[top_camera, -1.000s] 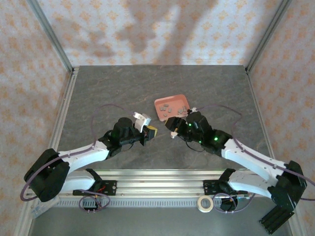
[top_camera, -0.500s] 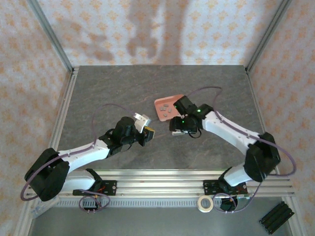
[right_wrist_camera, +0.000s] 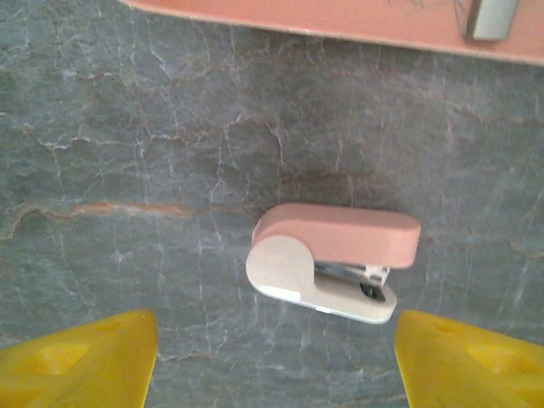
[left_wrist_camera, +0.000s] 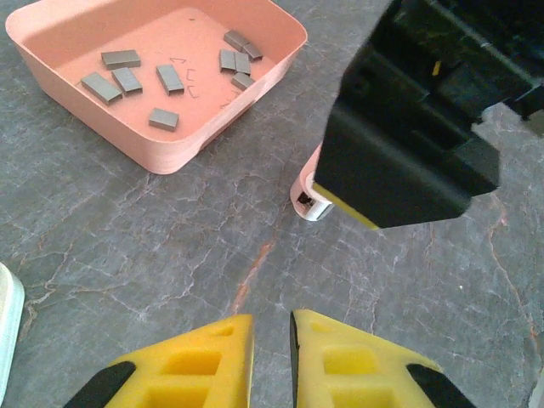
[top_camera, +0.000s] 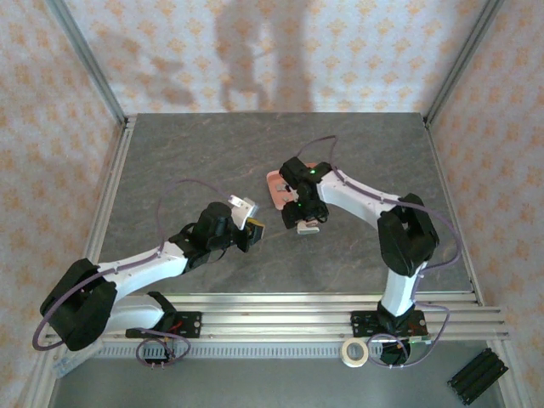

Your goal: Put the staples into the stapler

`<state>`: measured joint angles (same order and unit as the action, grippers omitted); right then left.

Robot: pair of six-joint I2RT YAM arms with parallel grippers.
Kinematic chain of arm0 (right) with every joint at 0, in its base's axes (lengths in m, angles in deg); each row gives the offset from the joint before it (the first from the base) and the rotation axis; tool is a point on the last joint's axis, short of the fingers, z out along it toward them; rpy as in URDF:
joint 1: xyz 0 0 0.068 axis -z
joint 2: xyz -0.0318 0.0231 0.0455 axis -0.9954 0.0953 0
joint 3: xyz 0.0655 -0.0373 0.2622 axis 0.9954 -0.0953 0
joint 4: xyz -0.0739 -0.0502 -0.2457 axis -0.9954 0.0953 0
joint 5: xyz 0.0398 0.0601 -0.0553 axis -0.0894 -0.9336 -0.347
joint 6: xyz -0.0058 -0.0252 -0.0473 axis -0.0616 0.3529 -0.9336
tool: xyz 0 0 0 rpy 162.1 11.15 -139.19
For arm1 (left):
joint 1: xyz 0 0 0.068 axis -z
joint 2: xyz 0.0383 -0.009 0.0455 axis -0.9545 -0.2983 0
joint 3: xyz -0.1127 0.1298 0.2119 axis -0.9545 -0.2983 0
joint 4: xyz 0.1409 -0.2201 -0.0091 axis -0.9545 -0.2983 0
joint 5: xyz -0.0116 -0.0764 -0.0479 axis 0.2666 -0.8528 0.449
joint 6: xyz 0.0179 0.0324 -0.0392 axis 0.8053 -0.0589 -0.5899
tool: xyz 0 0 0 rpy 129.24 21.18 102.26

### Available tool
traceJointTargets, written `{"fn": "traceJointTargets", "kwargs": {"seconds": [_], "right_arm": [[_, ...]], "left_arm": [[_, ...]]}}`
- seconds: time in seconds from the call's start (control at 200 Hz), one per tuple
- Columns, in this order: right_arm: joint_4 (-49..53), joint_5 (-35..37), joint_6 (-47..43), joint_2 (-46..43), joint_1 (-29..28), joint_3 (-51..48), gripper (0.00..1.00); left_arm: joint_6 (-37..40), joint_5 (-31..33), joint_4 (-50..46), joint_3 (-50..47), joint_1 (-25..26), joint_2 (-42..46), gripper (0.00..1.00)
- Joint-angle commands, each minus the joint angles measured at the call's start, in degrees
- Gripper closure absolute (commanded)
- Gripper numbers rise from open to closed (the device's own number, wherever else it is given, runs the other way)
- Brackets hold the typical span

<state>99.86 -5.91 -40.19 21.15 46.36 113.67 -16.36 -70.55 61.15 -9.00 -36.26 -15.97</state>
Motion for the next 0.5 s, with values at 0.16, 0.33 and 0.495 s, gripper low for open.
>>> {"fn": "traceJointTargets", "kwargs": {"seconds": [0.16,0.33,0.495], "right_arm": [[1.6,2.6,-10.2,4.2,0.3,2.5,0.25],[4.3,4.6,-11.1,5.7,0.3,2.5,0.25],[8.4,1.9,-8.7,6.0,0.3,2.6,0.33]], "left_arm": [[-1.3,2.5,1.4,-0.9,0.0,1.1,0.8],[-1.2,2.3,1.5,-0.7,0.0,0.4,0.79],[-1.3,2.0,2.2,-0.4,0.1,-0.2,0.79]]}}
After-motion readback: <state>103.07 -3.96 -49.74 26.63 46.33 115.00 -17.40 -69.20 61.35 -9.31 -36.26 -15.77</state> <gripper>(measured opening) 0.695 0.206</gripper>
